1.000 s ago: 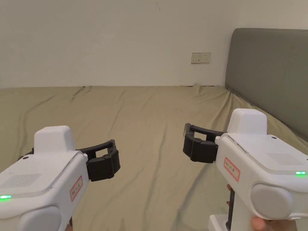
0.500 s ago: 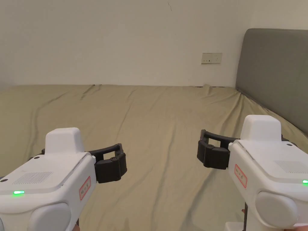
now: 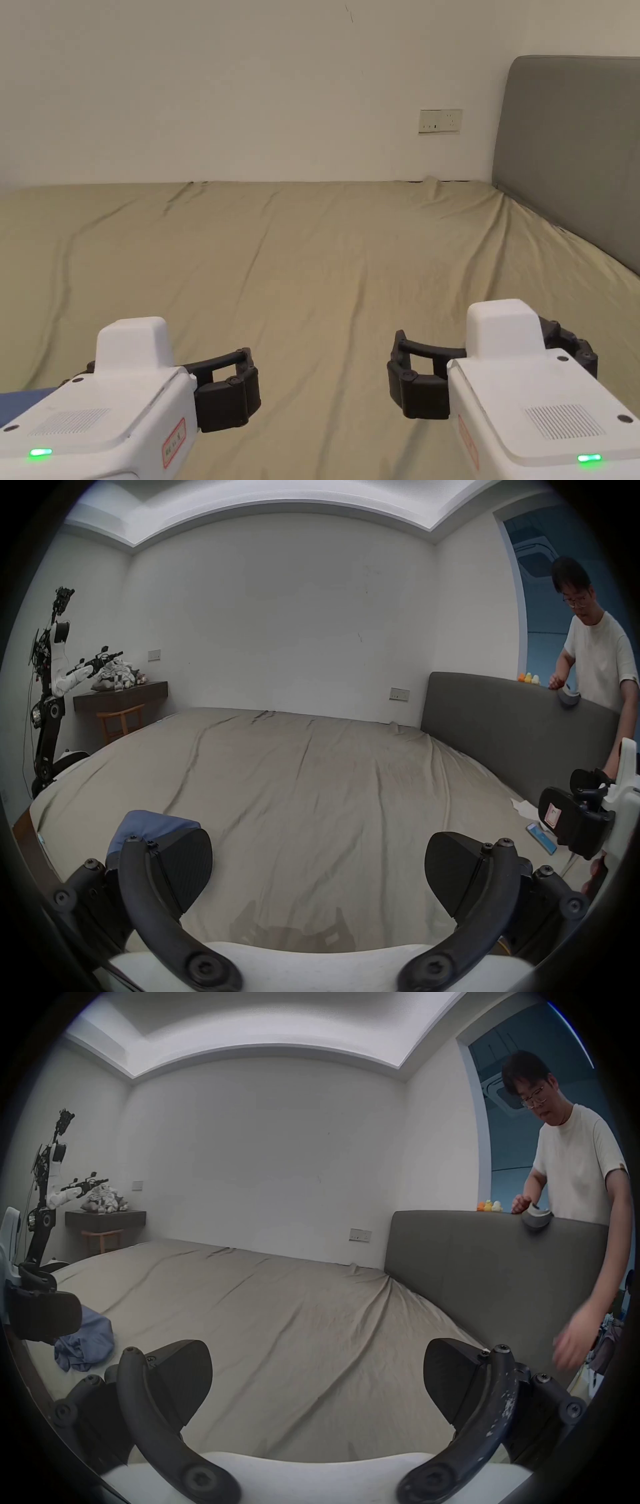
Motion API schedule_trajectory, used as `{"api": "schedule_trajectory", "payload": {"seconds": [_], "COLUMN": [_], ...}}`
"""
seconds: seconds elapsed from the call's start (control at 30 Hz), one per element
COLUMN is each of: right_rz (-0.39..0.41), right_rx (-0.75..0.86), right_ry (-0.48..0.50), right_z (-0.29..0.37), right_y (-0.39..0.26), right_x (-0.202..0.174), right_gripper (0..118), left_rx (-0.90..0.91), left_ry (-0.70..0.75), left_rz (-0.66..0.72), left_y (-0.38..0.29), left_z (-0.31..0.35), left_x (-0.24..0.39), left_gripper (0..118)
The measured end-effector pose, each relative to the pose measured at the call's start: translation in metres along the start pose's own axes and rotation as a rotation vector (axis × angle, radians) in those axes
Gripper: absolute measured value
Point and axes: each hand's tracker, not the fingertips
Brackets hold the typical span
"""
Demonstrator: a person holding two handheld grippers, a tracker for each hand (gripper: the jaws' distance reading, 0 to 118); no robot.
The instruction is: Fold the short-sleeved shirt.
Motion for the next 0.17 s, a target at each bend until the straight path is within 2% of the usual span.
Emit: {"api": "schedule_trajectory", "payload": {"seconds": [0.17], "right_rz": [-0.048], "right_rx": [0.030], "right_ry": [0.007], "right_z": [-0.0056], "right_y": [-0.0052], "right_x": [0.0057], "right_gripper": [118], "left_rx": [0.041], "left_ry": [0.019], "left_rz": [-0.041], "left_y": [-0.0054], "left_z": [-0.0034], "left_x": [0.0034], "left_gripper": [118]}}
